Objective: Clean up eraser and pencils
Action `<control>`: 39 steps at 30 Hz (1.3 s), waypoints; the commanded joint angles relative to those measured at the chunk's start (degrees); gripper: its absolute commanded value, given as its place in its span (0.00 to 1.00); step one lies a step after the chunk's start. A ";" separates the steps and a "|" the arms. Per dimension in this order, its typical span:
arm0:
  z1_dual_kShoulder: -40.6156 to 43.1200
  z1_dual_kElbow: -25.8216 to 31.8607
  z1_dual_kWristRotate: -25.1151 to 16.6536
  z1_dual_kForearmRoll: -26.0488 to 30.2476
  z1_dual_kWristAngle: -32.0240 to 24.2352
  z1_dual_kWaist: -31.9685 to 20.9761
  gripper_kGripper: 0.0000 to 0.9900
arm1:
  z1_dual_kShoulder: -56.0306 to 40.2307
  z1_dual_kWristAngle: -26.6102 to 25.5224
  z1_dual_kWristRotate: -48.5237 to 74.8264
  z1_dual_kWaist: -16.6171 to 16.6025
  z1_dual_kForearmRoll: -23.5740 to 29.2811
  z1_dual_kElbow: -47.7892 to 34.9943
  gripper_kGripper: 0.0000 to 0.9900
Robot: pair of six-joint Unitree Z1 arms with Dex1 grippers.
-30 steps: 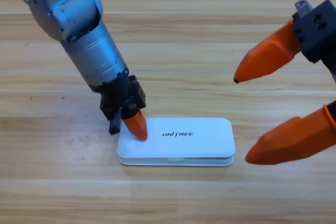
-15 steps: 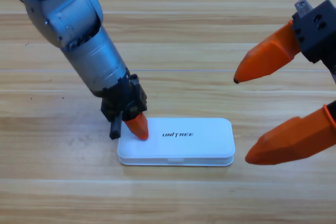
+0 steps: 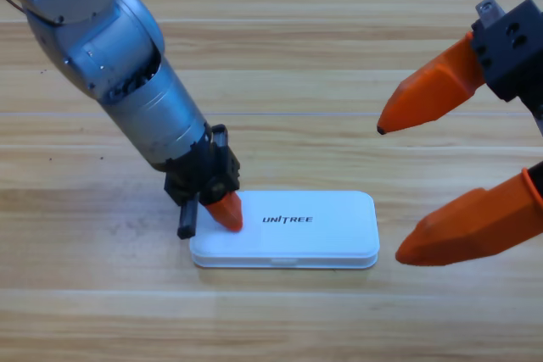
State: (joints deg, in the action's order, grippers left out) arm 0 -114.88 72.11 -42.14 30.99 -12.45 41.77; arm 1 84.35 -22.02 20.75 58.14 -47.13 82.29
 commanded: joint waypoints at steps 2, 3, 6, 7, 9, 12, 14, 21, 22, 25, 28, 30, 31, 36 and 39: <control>-2.45 -3.99 -0.32 1.71 0.68 2.17 0.00 | 1.78 -0.92 -0.79 1.80 0.81 -1.70 1.00; -0.87 -3.82 -0.32 2.59 0.68 2.17 0.00 | 1.87 -0.84 -0.79 1.80 0.81 -1.70 1.00; 5.63 -0.65 -0.23 9.18 0.85 2.17 0.00 | 1.96 -0.92 -0.79 1.89 0.81 -1.61 1.00; 8.18 1.37 -0.23 12.26 0.94 2.17 0.00 | 1.96 -0.84 -0.88 1.89 0.81 -1.61 1.00; 12.75 6.29 -0.32 18.76 0.94 2.17 0.00 | 1.96 -0.84 -0.88 1.80 0.81 -1.61 1.00; 17.50 13.59 -0.32 28.60 0.50 2.08 0.00 | 2.05 -0.92 -0.88 1.80 0.90 -1.61 1.00; 20.05 15.52 -0.40 32.82 0.41 2.08 0.55 | 2.05 -0.84 -0.88 1.89 0.81 -1.61 1.00; 28.92 6.29 -0.32 32.38 -8.03 2.08 1.00 | 2.05 -0.92 -1.06 1.80 0.81 -1.61 1.00; 30.51 4.62 -0.32 31.94 -9.08 2.08 1.00 | 2.05 -0.92 -1.06 1.80 0.81 -1.61 1.00; 34.02 1.72 -0.32 30.27 -13.12 2.08 1.00 | 2.05 -0.92 -1.06 1.80 0.90 -1.70 1.00; 35.34 -0.39 -0.40 27.64 -17.61 2.00 1.00 | 2.13 -0.92 -1.15 1.80 0.81 -1.70 1.00; 35.78 -1.88 -0.32 25.26 -19.54 2.00 1.00 | 2.13 -0.92 -1.15 1.80 0.81 -1.70 1.00; 35.78 -2.32 -0.32 24.38 -20.68 2.00 1.00 | 2.13 -0.92 -1.23 1.89 0.81 -1.70 1.00; 36.66 -4.34 0.12 20.08 -22.35 2.00 1.00 | 2.13 -0.92 -1.32 1.80 0.81 -1.70 1.00; 36.75 -4.43 0.83 19.46 -22.09 2.00 1.00 | 2.31 -0.92 -1.32 1.80 0.90 -1.61 1.00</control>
State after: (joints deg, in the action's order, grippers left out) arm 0 -78.91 69.28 -42.07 51.18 -34.27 42.56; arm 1 84.44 -22.04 19.66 58.15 -46.95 82.29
